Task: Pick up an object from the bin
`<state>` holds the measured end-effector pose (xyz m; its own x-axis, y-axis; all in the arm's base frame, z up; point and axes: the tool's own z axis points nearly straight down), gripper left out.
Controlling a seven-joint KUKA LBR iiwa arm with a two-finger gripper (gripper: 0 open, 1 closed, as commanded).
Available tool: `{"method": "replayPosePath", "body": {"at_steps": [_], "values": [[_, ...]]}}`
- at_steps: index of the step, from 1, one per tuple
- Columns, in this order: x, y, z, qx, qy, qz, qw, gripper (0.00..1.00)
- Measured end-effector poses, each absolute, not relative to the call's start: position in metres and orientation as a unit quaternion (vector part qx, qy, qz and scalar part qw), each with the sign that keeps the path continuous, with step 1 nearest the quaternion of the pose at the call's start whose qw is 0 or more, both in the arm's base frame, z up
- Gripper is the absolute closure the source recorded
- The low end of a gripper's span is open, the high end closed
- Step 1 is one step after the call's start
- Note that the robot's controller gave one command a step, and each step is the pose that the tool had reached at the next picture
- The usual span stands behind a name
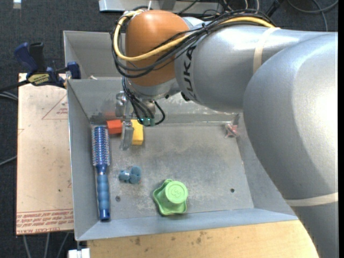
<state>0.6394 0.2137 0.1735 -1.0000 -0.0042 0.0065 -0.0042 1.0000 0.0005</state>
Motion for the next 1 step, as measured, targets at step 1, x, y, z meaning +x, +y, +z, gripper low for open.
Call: {"method": "replayPosePath", "body": {"at_steps": [1], "values": [[0.6412,0.1612,0.0952,-0.086,-0.996,0.001,0.002,0.00]]}}
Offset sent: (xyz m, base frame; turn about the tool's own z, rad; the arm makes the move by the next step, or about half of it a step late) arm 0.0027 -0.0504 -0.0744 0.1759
